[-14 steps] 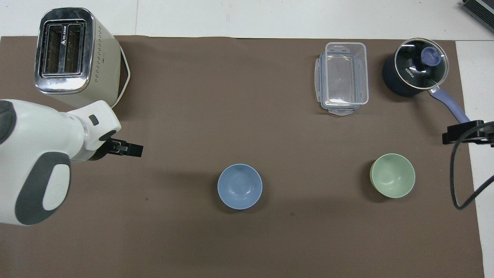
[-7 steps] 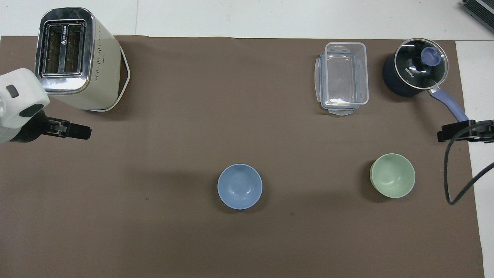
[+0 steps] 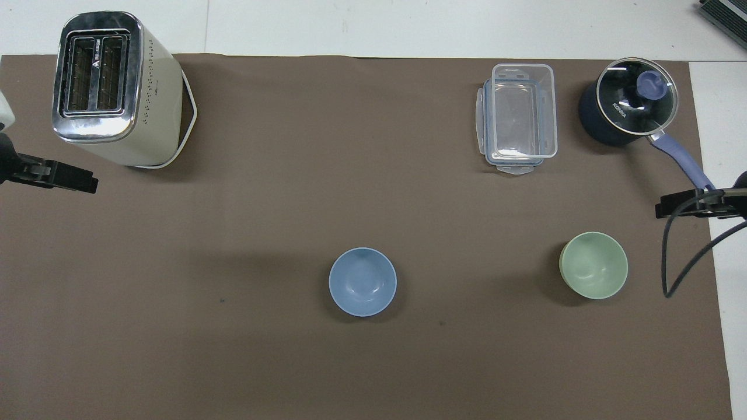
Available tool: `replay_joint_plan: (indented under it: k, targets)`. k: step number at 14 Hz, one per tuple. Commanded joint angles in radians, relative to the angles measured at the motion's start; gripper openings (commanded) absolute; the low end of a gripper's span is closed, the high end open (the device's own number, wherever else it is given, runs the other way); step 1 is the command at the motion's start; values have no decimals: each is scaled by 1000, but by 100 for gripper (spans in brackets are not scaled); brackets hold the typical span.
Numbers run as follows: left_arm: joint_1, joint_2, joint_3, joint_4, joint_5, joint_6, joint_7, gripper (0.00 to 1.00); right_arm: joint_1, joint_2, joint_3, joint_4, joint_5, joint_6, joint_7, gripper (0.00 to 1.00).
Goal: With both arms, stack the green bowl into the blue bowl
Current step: 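Release the blue bowl and withdraw the left gripper to rest, then reach the right gripper to the green bowl rim and grasp it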
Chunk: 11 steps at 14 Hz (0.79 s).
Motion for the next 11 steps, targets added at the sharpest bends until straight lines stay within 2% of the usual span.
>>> replay_joint_plan:
  k: [1, 3, 6, 11]
  targets:
    - [6, 35, -13, 55, 22, -46, 11, 100, -40, 9, 5, -106, 4, 111, -78, 100]
    - [2, 28, -13, 50, 20, -48, 5, 100, -66, 41, 5, -164, 5, 181, -117, 100]
    - [0, -11, -13, 12, 19, -83, -10, 100, -72, 42, 5, -332, 9, 367, -193, 100]
    - [-4, -15, -17, 38, 42, -86, -39, 100, -126, 71, 5, -439, 42, 484, -344, 100]
